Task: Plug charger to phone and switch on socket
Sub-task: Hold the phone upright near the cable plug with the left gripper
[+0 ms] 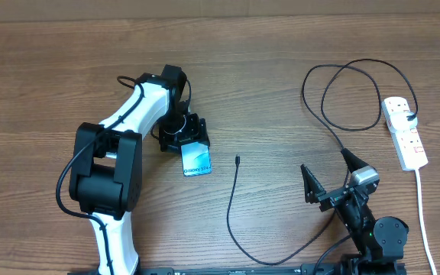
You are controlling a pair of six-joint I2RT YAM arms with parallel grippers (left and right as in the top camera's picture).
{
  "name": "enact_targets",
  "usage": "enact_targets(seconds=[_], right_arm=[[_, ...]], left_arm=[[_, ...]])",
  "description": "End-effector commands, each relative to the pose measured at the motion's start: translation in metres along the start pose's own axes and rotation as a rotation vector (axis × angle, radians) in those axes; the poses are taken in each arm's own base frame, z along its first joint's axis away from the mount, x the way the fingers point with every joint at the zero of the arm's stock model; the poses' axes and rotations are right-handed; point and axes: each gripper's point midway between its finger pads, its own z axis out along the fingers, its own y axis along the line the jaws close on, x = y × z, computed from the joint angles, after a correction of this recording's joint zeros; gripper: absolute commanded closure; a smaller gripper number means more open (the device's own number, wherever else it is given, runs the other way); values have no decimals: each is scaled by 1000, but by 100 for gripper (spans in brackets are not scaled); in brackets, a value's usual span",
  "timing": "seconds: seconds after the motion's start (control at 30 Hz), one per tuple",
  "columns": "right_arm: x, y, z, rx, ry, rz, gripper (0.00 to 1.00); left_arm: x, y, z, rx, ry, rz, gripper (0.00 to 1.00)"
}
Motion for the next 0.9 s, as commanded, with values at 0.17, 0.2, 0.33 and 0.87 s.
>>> enact_targets(seconds=[0.17, 0.2, 0.33, 0.87], right_arm=[[3, -2, 0, 7, 0, 3, 0], [3, -2, 0, 7, 0, 3, 0], [3, -2, 0, 7, 0, 3, 0], [3, -2, 0, 8, 0, 3, 0]], left_arm=[[9, 11, 13, -128, 3, -71, 1], [10, 12, 13, -142, 0, -77, 0], [10, 15, 14, -207, -20, -84, 0], [14, 22, 21, -347, -78, -106, 15]])
